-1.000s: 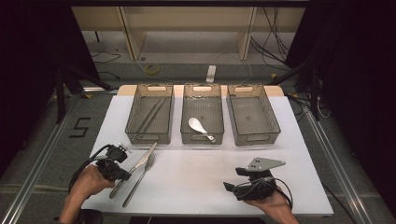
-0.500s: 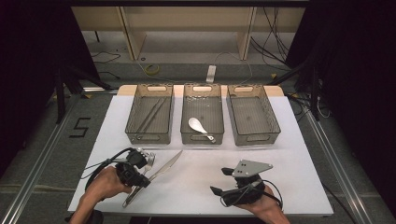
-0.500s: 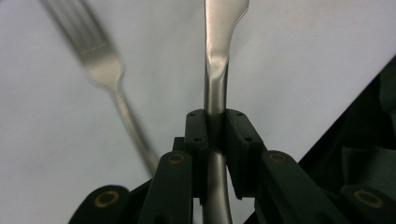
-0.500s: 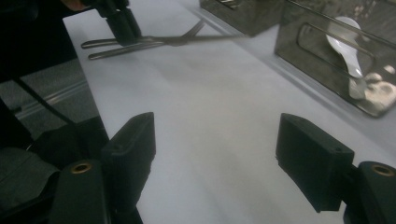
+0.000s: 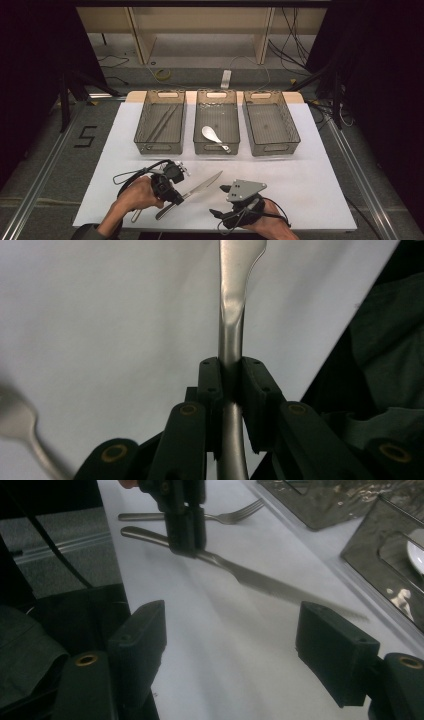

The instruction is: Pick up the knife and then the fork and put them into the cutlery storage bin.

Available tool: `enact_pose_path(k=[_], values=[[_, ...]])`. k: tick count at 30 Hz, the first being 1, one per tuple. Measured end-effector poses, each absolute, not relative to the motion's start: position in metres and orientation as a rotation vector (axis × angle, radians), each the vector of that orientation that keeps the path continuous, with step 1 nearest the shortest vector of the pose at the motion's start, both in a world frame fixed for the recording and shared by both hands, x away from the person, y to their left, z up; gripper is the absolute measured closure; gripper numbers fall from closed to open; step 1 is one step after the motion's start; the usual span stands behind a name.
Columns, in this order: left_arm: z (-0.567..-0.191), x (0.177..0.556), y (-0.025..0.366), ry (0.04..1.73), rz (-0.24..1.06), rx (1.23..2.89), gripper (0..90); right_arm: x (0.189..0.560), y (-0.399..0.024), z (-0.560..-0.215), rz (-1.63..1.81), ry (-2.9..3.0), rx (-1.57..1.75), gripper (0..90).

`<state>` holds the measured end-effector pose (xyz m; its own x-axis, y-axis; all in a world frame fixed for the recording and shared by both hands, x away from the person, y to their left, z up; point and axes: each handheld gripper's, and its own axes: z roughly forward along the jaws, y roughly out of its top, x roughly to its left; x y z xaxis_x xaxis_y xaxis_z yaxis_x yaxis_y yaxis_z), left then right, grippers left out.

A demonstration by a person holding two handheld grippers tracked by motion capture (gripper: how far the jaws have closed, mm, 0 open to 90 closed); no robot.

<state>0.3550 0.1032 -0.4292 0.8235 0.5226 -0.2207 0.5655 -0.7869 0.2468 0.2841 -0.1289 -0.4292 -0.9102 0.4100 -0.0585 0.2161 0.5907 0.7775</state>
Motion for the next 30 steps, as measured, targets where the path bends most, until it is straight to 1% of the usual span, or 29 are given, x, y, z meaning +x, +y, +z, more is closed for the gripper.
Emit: enact_pose_path(k=[7, 18, 24, 30], values=[[-0.426, 0.357, 0.083, 0.750, -0.213, 2.742, 79.2, 0.281, -0.116, -0.437, 1.102, 2.590, 0.409, 29.4], [-0.426, 0.356, 0.063, 0.692, -0.238, 2.777, 79.2, 0.281, -0.104, -0.446, 0.965, 2.571, 0.296, 31.2], [-0.427, 0.353, 0.057, 0.666, -0.269, 2.790, 79.2, 0.281, -0.096, -0.451, 0.899, 2.550, 0.225, 34.2], [-0.425, 0.351, 0.054, 0.640, -0.280, 2.803, 79.2, 0.285, -0.091, -0.457, 0.811, 2.553, 0.117, 40.9]])
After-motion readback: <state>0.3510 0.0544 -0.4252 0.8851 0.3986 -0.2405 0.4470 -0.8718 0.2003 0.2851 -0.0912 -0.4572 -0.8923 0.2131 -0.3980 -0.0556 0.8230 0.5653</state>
